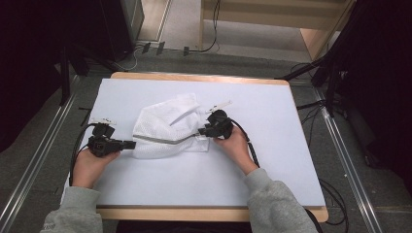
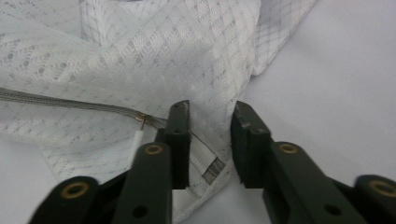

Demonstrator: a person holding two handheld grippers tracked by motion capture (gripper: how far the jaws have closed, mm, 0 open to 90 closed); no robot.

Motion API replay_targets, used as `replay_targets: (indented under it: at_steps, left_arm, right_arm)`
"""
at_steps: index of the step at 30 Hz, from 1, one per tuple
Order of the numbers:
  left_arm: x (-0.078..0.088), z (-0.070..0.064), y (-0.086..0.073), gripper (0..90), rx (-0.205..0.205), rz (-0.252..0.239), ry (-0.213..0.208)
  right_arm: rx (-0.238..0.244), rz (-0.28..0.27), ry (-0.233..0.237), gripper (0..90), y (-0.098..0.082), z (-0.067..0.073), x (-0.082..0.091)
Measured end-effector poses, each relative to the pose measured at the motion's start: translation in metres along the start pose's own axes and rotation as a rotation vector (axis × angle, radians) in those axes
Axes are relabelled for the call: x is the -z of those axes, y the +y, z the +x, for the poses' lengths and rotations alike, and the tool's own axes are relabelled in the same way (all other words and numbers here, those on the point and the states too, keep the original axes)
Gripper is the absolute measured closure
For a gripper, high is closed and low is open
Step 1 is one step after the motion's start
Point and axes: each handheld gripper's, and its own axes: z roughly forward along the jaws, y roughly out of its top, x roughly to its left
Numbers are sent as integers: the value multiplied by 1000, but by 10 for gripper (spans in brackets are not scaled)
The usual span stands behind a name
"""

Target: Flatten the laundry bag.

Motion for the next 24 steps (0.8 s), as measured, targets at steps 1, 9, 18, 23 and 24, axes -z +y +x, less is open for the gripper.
replay_targets:
  at_steps: [1, 9, 18, 23, 24]
  left_arm:
    - [0, 1, -1, 897, 0, 0, -1]
    - [2, -2, -8, 897, 0, 18, -3]
    - [5, -14, -16, 896, -17, 35, -30]
    - [7, -19, -21, 896, -26, 42, -48]
    - [7, -21, -22, 894, -25, 45, -51]
  right_arm:
    - [3, -1, 3, 795, 1, 0, 0]
    - [-7, 11, 49, 873, -2, 4, 23]
    - [12, 19, 67, 872, -18, 17, 49]
    - [12, 7, 85, 871, -34, 25, 70]
    - [12, 2, 92, 870, -37, 26, 74]
